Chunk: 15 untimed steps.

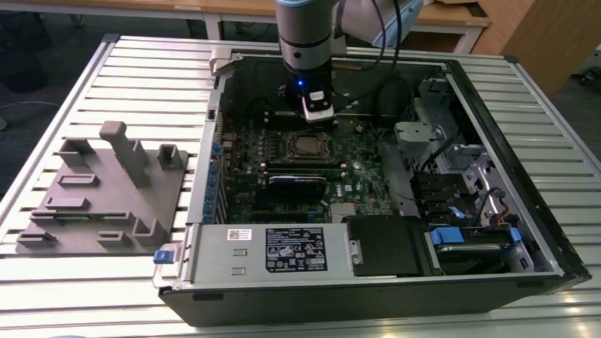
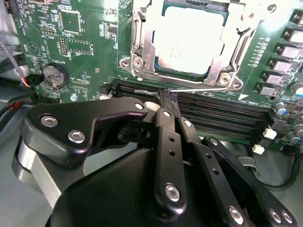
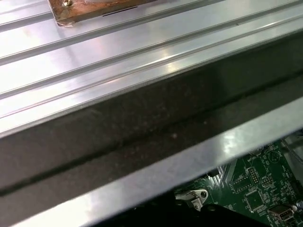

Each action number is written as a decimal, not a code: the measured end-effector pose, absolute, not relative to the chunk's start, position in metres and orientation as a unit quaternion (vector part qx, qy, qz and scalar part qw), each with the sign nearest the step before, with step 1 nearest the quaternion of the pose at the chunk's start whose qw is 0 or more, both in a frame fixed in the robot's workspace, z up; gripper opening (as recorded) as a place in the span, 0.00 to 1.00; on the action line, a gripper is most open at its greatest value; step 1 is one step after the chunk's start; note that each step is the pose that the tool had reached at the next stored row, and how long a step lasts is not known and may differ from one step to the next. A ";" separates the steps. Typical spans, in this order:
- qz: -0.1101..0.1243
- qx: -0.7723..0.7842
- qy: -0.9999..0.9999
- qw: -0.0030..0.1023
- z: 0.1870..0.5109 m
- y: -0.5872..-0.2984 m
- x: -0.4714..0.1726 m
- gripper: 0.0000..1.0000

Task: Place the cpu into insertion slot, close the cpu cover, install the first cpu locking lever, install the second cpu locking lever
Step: 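Install the first cpu locking lever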

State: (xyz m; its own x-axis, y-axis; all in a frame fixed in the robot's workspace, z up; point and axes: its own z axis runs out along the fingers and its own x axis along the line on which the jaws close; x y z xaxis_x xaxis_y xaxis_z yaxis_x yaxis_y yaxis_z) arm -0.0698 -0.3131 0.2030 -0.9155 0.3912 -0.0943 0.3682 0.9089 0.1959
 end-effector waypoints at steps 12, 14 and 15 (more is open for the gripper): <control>0.096 0.195 0.973 0.073 0.201 -0.315 -0.071 0.11; 0.100 0.195 0.973 0.072 0.201 -0.316 -0.071 0.11; 0.101 0.195 0.973 0.072 0.201 -0.316 -0.071 0.11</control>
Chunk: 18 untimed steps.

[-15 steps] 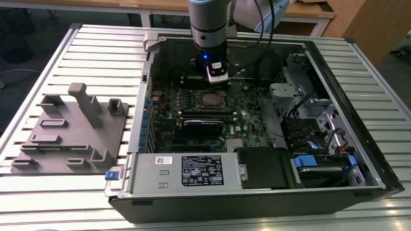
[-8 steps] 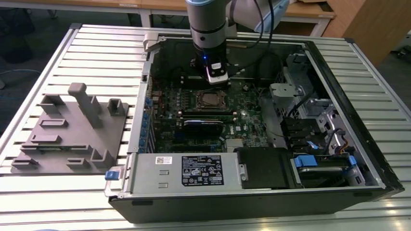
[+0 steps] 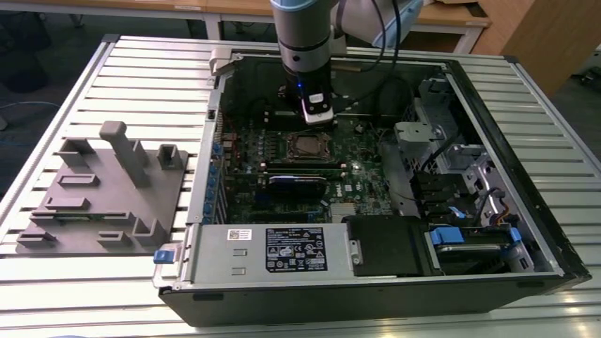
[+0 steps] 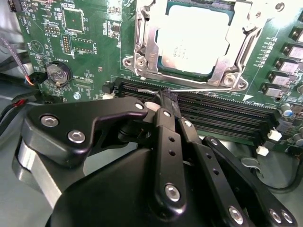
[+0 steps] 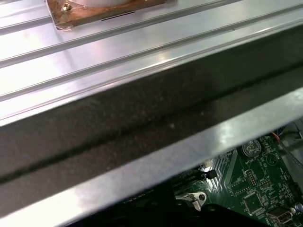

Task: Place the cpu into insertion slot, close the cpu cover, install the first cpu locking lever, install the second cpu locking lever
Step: 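Install the first cpu locking lever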

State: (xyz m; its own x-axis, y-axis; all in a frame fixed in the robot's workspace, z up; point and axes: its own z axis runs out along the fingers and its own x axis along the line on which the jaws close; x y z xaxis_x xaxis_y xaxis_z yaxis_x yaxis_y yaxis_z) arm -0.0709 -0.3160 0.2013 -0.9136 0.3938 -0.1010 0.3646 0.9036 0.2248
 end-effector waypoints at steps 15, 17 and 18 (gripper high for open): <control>0.113 0.196 0.972 0.070 0.201 -0.323 -0.071 0.11; 0.119 0.196 0.971 0.069 0.201 -0.323 -0.071 0.11; 0.121 0.196 0.971 0.069 0.201 -0.323 -0.071 0.11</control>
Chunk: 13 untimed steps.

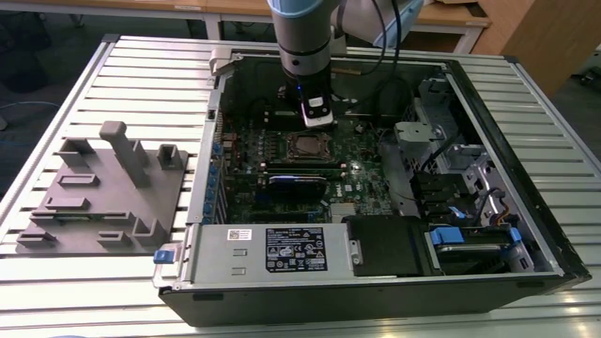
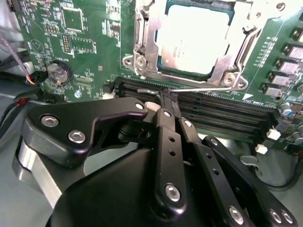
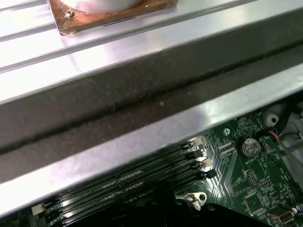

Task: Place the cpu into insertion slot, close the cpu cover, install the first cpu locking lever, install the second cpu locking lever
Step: 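Install the first cpu locking lever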

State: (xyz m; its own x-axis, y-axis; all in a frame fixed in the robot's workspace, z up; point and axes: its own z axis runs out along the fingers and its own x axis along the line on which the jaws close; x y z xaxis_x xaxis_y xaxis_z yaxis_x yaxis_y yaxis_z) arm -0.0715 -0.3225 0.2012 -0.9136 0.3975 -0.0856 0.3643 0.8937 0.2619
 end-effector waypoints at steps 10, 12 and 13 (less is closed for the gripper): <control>0.123 0.195 0.970 0.071 0.200 -0.323 -0.075 0.11; 0.123 0.195 0.970 0.072 0.200 -0.323 -0.076 0.11; 0.123 0.194 0.970 0.073 0.200 -0.323 -0.076 0.11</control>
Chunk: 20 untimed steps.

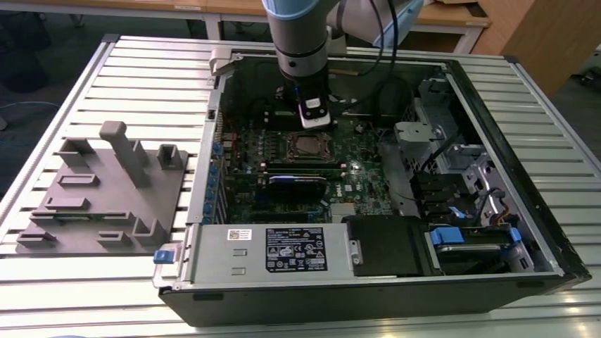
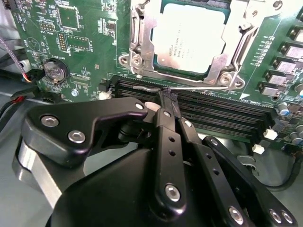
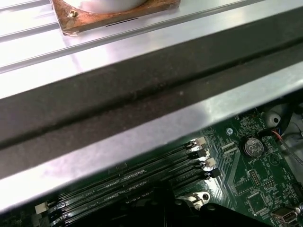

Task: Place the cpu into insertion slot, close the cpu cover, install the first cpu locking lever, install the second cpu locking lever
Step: 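Install the first cpu locking lever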

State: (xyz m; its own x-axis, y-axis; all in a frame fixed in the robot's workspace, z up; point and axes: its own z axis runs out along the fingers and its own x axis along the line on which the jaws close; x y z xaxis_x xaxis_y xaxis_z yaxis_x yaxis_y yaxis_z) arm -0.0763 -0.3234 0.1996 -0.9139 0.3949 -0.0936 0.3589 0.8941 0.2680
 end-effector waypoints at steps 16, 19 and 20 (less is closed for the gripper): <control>0.124 0.193 0.971 0.074 0.198 -0.325 -0.077 0.11; 0.124 0.193 0.971 0.074 0.198 -0.325 -0.077 0.11; 0.124 0.193 0.971 0.074 0.197 -0.325 -0.077 0.11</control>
State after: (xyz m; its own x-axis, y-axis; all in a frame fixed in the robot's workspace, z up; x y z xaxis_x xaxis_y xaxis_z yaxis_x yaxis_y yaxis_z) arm -0.0765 -0.3250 0.1974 -0.9150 0.3922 -0.0949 0.3556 0.8948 0.2698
